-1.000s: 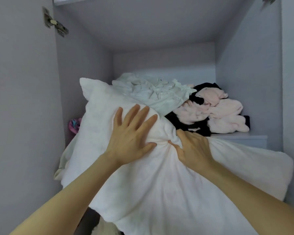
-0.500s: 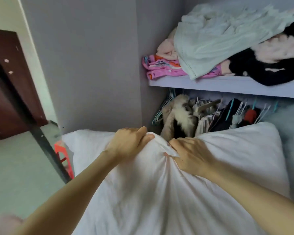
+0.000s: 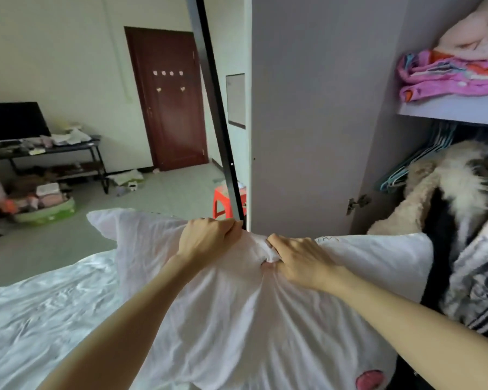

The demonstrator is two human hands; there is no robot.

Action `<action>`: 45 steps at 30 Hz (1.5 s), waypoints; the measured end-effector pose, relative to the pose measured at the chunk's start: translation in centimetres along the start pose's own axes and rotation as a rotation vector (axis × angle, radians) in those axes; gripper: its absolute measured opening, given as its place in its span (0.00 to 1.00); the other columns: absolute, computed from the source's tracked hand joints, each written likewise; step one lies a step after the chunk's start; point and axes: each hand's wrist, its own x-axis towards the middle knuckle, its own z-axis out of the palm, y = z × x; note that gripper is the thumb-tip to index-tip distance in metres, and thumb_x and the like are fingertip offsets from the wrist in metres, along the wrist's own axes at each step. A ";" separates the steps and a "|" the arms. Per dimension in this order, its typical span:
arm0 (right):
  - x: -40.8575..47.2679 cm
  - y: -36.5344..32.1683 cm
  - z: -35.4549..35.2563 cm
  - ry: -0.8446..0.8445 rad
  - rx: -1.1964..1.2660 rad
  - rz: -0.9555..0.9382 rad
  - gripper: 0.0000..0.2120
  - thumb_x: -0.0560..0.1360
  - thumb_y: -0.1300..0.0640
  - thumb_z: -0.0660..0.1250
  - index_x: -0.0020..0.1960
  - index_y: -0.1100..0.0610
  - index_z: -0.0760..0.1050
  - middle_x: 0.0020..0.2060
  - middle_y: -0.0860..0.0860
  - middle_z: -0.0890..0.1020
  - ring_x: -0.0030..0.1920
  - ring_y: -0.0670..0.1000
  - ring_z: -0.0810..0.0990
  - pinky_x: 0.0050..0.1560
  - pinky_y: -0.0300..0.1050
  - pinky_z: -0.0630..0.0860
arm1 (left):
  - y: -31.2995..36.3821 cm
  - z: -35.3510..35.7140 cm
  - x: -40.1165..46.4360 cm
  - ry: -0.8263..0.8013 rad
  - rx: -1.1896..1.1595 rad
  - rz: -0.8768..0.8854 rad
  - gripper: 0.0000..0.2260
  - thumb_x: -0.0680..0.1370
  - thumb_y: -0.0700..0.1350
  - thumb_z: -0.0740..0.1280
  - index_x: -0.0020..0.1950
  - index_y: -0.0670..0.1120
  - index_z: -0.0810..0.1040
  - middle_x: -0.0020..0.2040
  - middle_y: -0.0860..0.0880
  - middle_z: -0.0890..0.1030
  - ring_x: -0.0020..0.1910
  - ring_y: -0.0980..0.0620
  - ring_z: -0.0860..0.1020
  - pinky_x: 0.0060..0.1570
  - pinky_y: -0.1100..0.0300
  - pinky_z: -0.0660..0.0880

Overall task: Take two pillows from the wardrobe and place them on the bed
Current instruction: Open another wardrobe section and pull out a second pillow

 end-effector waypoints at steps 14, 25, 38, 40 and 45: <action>18.7 -1.8 0.9 -0.198 -1.320 -0.469 0.23 0.76 0.52 0.57 0.68 0.58 0.65 0.71 0.55 0.66 0.75 0.58 0.48 0.63 0.67 0.31 | -11.4 -1.3 -3.8 -0.300 0.407 -0.068 0.18 0.78 0.50 0.53 0.29 0.45 0.63 0.34 0.44 0.80 0.29 0.46 0.70 0.33 0.56 0.65; 22.1 0.8 0.2 -0.314 -1.227 -0.386 0.15 0.79 0.49 0.57 0.60 0.55 0.74 0.59 0.53 0.73 0.60 0.55 0.68 0.64 0.54 0.63 | -16.1 -1.5 -0.9 -0.345 0.512 -0.084 0.19 0.77 0.48 0.53 0.26 0.46 0.56 0.23 0.50 0.62 0.22 0.54 0.57 0.24 0.59 0.51; 23.5 2.3 -1.7 -0.411 -1.205 -0.313 0.21 0.80 0.44 0.51 0.59 0.56 0.74 0.57 0.52 0.78 0.58 0.54 0.73 0.68 0.52 0.58 | -14.9 -0.5 2.5 -0.292 0.442 0.040 0.22 0.78 0.51 0.55 0.26 0.45 0.56 0.24 0.46 0.68 0.28 0.46 0.67 0.25 0.60 0.54; 23.4 2.2 -1.5 -0.407 -1.209 -0.297 0.18 0.80 0.46 0.52 0.58 0.56 0.75 0.56 0.52 0.79 0.57 0.53 0.73 0.66 0.51 0.59 | -14.7 -0.8 1.7 -0.295 0.427 0.030 0.21 0.77 0.51 0.57 0.27 0.43 0.57 0.28 0.44 0.73 0.30 0.43 0.72 0.26 0.59 0.56; 21.7 1.6 -1.8 -0.381 -1.224 -0.306 0.17 0.79 0.46 0.53 0.57 0.55 0.75 0.54 0.51 0.79 0.56 0.53 0.73 0.67 0.51 0.58 | -14.0 -1.8 -0.9 -0.360 0.439 0.026 0.21 0.77 0.50 0.56 0.25 0.45 0.58 0.23 0.48 0.67 0.23 0.51 0.62 0.30 0.59 0.62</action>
